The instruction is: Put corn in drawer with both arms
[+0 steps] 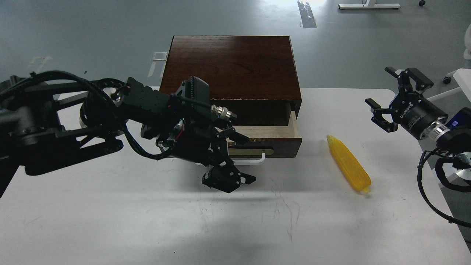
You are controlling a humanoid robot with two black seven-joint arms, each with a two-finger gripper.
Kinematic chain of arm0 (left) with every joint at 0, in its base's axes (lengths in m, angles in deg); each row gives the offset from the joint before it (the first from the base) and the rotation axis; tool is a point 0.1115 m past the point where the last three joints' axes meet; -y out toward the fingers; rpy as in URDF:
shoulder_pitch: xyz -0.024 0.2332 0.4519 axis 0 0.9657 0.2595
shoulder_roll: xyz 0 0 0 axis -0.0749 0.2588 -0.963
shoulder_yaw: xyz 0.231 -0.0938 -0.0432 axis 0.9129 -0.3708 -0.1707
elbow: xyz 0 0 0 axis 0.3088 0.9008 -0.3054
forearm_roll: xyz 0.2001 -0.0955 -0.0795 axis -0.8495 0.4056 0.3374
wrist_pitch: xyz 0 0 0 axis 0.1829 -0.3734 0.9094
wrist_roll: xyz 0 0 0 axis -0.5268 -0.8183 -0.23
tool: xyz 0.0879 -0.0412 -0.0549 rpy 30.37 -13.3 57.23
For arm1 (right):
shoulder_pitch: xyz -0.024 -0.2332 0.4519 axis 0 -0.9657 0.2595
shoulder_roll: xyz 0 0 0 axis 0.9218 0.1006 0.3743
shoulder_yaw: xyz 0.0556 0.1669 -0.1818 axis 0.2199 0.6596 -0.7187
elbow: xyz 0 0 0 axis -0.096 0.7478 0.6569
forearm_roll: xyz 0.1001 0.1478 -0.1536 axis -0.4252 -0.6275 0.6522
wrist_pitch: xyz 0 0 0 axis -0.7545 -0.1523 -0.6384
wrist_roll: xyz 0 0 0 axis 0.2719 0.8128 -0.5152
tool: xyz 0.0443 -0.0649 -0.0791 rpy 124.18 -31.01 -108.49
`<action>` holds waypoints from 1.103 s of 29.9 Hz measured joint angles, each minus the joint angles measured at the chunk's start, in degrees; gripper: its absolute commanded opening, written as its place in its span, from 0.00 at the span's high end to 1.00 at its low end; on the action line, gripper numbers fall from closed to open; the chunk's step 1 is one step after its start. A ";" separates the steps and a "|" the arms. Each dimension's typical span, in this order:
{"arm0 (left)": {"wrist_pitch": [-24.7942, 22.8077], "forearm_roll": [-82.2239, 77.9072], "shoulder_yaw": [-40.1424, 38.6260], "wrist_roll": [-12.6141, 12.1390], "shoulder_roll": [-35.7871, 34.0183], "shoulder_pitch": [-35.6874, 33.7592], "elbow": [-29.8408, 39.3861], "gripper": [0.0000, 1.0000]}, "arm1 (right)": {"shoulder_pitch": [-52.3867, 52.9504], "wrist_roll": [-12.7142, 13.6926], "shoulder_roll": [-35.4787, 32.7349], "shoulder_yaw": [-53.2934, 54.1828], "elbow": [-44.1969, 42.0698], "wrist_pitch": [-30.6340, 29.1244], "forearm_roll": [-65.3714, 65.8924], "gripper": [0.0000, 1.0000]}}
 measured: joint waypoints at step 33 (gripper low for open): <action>2.54 96.64 -27.47 -0.12 -8.22 39.51 -20.59 0.01 | 19.59 0.00 -1.37 -19.93 3.45 5.13 83.63 0.01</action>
